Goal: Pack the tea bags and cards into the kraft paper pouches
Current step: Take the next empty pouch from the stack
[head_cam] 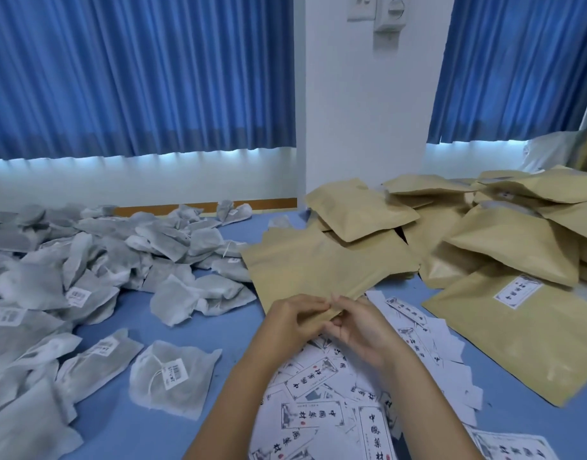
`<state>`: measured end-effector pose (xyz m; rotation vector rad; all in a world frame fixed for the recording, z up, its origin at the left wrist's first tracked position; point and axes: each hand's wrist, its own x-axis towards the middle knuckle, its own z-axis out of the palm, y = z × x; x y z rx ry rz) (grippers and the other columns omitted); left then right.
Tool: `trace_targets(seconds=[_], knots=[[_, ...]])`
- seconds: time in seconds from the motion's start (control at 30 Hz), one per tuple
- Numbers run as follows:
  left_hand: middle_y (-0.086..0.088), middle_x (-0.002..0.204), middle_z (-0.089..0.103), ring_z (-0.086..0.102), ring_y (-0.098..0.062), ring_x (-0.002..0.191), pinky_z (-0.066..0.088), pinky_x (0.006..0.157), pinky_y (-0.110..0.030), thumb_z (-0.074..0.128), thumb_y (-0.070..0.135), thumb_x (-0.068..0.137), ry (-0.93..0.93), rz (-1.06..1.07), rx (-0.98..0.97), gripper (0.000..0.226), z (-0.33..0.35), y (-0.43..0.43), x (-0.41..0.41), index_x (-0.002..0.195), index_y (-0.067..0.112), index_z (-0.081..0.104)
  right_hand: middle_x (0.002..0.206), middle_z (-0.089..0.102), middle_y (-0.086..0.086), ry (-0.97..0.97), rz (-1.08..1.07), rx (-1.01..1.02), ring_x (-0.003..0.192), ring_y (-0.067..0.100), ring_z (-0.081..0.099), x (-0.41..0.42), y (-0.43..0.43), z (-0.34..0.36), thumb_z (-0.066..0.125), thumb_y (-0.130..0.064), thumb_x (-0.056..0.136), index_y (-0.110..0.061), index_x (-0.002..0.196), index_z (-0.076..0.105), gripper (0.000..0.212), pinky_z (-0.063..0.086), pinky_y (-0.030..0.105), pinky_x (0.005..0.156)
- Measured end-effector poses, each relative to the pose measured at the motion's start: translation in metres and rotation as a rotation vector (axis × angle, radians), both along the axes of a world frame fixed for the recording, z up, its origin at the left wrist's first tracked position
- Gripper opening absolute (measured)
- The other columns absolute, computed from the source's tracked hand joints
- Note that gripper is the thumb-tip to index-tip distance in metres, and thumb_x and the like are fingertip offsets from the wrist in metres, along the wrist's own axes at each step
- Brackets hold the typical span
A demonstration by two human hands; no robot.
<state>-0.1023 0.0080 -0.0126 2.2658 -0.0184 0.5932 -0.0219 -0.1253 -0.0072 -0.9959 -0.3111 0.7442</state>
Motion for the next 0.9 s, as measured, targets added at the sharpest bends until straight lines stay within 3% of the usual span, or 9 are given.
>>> trace_targets(seconds=[0.1,0.2,0.3,0.37,0.43,0.53,0.7,0.77,0.9], knots=[[0.011,0.115,0.067,0.058,0.009,0.102,0.042,0.091,-0.008,0.075,0.022,0.08,0.048,-0.009,-0.121,0.029,0.003,0.003,-0.003,0.108,0.018,0.073,0.079,0.067,0.015,-0.001,0.042,0.036,0.07,0.018,0.068,-0.004,0.0,0.003,0.049,-0.009,0.097,0.008,0.107,0.054,0.02,0.056,0.026,0.064],[0.012,0.108,0.07,0.062,0.004,0.099,0.046,0.09,-0.014,0.072,0.019,0.083,0.058,0.001,-0.186,0.021,0.008,0.007,-0.007,0.103,0.017,0.075,0.096,0.066,0.026,-0.048,0.068,0.037,0.093,0.032,0.067,-0.006,-0.001,0.005,0.055,-0.007,0.091,0.012,0.11,0.055,0.026,0.058,0.034,0.077],[0.012,0.084,0.069,0.061,-0.003,0.078,0.047,0.072,-0.018,0.065,0.012,0.085,0.001,0.051,-0.017,0.014,0.008,0.001,-0.009,0.093,0.018,0.075,0.097,0.07,0.021,-0.131,0.107,0.003,0.098,0.029,0.068,-0.008,-0.002,0.001,0.058,0.001,0.087,0.007,0.103,0.06,0.017,0.057,0.032,0.08],[0.001,0.067,0.058,0.047,-0.013,0.063,0.041,0.062,-0.031,0.06,0.007,0.082,0.002,0.095,0.129,0.008,0.007,-0.007,-0.007,0.075,0.007,0.063,0.101,0.07,0.021,-0.171,0.098,-0.027,0.099,0.028,0.068,-0.008,-0.001,-0.003,0.05,0.011,0.09,0.009,0.11,0.058,0.021,0.056,0.031,0.081],[-0.011,0.066,0.057,0.046,-0.02,0.063,0.041,0.062,-0.037,0.057,0.01,0.085,0.076,0.117,0.189,0.015,0.006,-0.01,-0.006,0.073,0.0,0.058,0.099,0.069,0.02,-0.21,0.093,-0.09,0.097,0.028,0.068,-0.008,0.001,-0.005,0.047,0.016,0.09,0.01,0.111,0.057,0.024,0.057,0.035,0.085],[-0.012,0.084,0.068,0.06,-0.024,0.078,0.046,0.071,-0.038,0.053,0.015,0.09,0.138,0.178,0.231,0.02,0.006,-0.007,-0.005,0.088,0.005,0.07,0.102,0.069,0.017,-0.257,0.08,-0.144,0.1,0.027,0.066,-0.011,0.005,-0.005,0.046,0.016,0.09,0.005,0.113,0.056,0.027,0.053,0.04,0.094],[-0.01,0.082,0.068,0.06,-0.025,0.076,0.045,0.067,-0.037,0.055,0.021,0.089,0.044,0.287,0.299,0.023,0.007,-0.016,-0.006,0.086,0.004,0.07,0.074,0.069,0.01,-0.251,-0.134,-0.265,0.068,0.015,0.068,-0.017,0.017,-0.005,0.038,0.008,0.091,0.003,0.099,0.058,0.022,0.059,0.032,0.073],[-0.009,0.081,0.068,0.061,-0.025,0.074,0.045,0.065,-0.036,0.057,0.02,0.087,0.003,0.343,0.255,0.02,0.008,-0.016,-0.006,0.084,0.004,0.069,0.073,0.066,0.01,-0.322,-0.215,-0.34,0.062,0.011,0.066,-0.022,0.022,-0.005,0.036,0.005,0.093,0.001,0.092,0.059,0.023,0.058,0.027,0.064],[-0.008,0.073,0.067,0.06,-0.024,0.068,0.044,0.062,-0.034,0.061,0.014,0.083,-0.113,0.443,0.147,0.014,0.007,-0.02,-0.007,0.075,0.004,0.068,0.055,0.062,-0.008,-0.409,-0.253,-0.35,0.05,0.002,0.059,-0.027,0.029,-0.003,0.033,0.005,0.093,-0.004,0.081,0.056,0.027,0.044,0.013,0.046]])
